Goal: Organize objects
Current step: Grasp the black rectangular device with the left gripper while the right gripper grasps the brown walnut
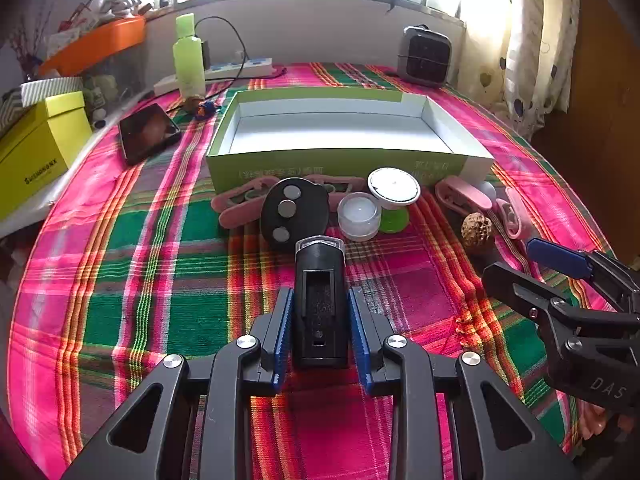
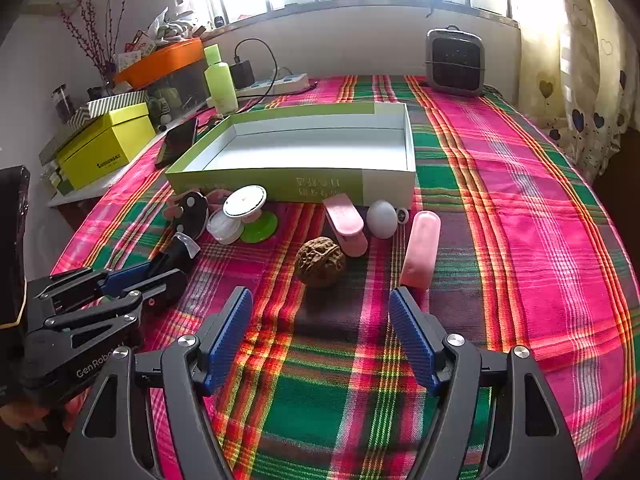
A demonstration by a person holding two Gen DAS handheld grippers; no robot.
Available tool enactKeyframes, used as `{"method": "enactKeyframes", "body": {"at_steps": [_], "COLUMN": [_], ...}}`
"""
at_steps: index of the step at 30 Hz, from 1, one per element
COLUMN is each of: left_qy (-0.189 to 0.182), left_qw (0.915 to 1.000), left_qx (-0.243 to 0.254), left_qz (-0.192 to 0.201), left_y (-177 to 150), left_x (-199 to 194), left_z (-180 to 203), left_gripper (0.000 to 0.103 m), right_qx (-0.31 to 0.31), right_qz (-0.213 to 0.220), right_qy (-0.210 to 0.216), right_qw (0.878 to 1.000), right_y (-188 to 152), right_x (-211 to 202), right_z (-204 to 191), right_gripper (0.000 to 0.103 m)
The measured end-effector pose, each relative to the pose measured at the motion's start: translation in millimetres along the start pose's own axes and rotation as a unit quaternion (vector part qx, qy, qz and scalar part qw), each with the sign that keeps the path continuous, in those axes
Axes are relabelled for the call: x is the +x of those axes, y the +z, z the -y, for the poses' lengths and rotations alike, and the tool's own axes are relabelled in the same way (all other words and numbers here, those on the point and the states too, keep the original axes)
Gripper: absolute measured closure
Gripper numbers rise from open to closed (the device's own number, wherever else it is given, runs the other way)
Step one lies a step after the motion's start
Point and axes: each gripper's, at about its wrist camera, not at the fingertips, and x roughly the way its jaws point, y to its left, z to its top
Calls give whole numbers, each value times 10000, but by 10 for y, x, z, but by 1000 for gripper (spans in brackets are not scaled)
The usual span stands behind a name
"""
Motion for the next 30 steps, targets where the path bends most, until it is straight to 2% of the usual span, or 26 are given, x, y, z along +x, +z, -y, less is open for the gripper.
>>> {"method": "enactKeyframes", "body": {"at_steps": [5, 10, 17, 28, 30], "left_qy": [4, 30, -21, -46, -51], "left_qw": [10000, 9999, 9999, 9999, 9999], "left_qx": [-43, -84, -88, -38, -45], "left_qz": [14, 45, 78, 99, 104], "left_y": [8, 17, 31, 31, 28], "left_x": [3, 19, 13, 35, 35], "left_z": [-45, -95, -137, -100, -95], "left_gripper": [77, 77, 77, 78, 78], "right_qx": [122, 184, 41, 58, 46], "right_qz": [-80, -195, -294, -294, -289], "right_qy": [-156, -215, -371, -529, -555], "right_qw": [9998, 9994, 9989, 9981, 9980], "right_y": [60, 99, 156, 185, 184], "right_x": [118, 178, 251, 267, 266], "right_z": [1, 13, -61, -66, -71], "right_gripper": [35, 45, 47, 73, 73]}}
